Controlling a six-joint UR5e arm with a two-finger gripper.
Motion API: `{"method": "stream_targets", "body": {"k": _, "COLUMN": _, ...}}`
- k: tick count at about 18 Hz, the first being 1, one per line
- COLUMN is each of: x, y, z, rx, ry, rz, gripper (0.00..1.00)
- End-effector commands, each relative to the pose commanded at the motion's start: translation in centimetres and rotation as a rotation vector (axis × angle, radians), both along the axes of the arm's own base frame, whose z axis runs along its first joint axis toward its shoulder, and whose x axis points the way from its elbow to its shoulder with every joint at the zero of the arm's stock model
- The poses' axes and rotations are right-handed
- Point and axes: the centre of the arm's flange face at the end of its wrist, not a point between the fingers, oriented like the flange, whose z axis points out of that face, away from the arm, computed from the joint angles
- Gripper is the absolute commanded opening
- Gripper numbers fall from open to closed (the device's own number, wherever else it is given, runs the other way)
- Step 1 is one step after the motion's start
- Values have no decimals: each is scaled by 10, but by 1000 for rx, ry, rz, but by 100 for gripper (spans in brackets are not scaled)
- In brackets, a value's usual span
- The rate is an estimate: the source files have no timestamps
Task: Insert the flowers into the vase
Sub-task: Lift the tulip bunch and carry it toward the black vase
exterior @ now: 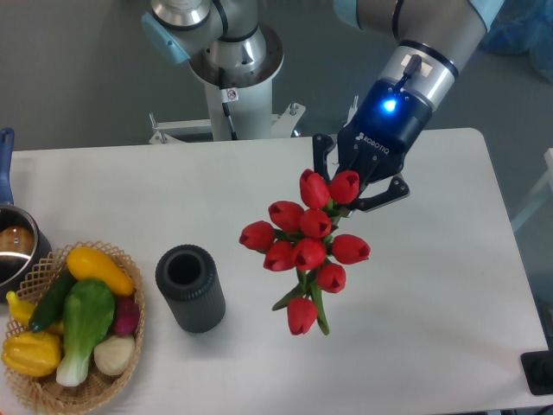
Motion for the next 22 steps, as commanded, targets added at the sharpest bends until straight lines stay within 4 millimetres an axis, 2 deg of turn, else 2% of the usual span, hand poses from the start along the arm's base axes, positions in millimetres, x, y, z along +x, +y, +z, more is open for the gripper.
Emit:
{"method": "stream_targets", "body": {"k": 7, "x": 0, "y": 0, "z": 11, "rx": 58, "ry": -24, "rz": -10, "gripper": 0}}
{"method": "stream_targets", "body": {"k": 10, "x": 2, "y": 0, "z": 17, "rx": 191, "ry": -95, "rz": -52, "gripper": 4}}
{"method": "stream_targets", "body": {"k": 16, "x": 10, "y": 0, "z": -13, "rx": 353, "ry": -257, "rz": -101, "gripper": 4}}
{"method": "stream_targets", "body": {"k": 19, "x": 25, "y": -3, "z": -34, "rx": 405, "ry": -337, "rz": -114, "gripper": 4}}
{"method": "stream_targets", "body": {"k": 22, "x": 39, "y": 1, "z": -41, "rx": 418, "ry": -369, "rz": -132, "gripper": 4}}
